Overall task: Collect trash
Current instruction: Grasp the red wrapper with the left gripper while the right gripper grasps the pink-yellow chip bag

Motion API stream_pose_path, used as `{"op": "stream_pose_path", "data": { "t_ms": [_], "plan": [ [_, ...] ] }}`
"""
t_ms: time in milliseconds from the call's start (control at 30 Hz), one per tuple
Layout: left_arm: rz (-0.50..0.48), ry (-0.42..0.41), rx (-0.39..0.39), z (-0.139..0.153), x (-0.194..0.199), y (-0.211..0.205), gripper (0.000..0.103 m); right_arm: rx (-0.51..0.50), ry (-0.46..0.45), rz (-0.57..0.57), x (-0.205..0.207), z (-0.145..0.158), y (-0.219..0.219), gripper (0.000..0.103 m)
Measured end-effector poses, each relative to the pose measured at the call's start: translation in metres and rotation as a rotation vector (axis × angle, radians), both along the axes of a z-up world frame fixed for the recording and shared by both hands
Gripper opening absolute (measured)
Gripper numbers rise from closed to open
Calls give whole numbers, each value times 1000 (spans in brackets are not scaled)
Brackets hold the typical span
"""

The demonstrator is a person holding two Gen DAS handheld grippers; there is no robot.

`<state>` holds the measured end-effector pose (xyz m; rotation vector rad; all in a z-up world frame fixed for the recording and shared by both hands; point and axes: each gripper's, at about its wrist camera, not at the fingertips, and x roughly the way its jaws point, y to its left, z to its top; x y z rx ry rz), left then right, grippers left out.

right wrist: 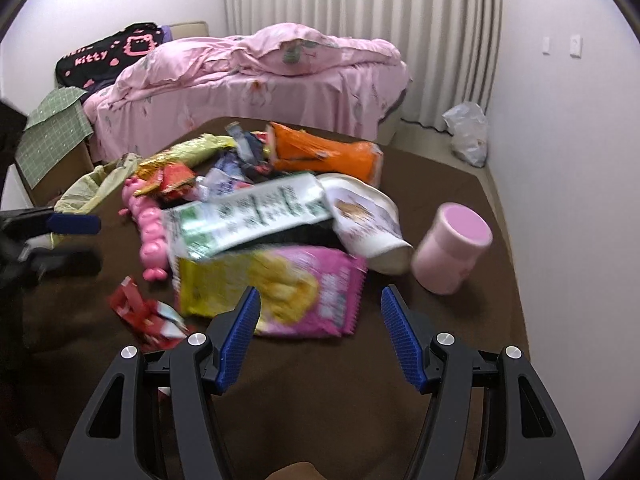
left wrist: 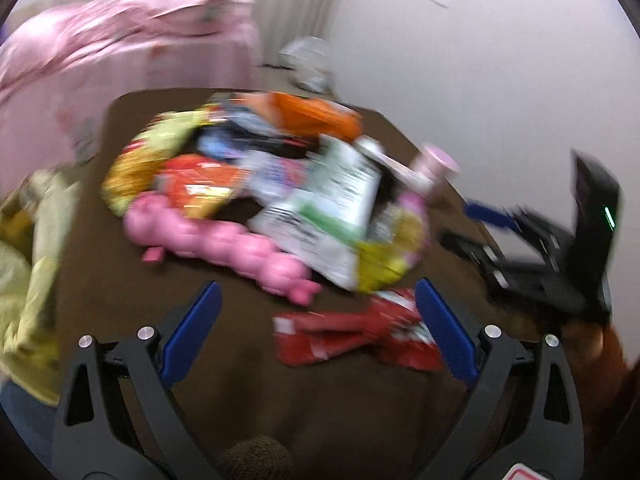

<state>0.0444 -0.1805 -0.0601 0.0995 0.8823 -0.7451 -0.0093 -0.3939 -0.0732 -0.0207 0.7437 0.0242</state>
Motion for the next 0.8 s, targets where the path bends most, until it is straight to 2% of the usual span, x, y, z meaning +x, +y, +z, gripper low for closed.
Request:
{"op": "stream_pose_path", "data": {
  "t_ms": [133,200,333,400,567,667,800],
  "plan": [
    [-120,-34,98,-7,-20,-36,82,27,-15,-52,-14,-2,-22,59],
    [-128,-41,129,-11,-26,-45,78,50,-24,-71,-22,-3,-31,59],
    [-82,-49,217,-26,-21,-52,65,72,-37,-93,-31,-8,-45,59],
    [-12,-54,253,-30,-14,-49,62,98,-40,-76,-29,-11,-48,59],
    [160,-93,265,-20,-4,-14,62,125,-25,-17,-14,-14,-43,59],
    [189,-72,235,-15,-3,3,62,105,-8,103,5,-12,-26,59],
    [171,-64,166,-5,-9,20,62,52,-2,220,29,-11,-8,59]
  ]
}}
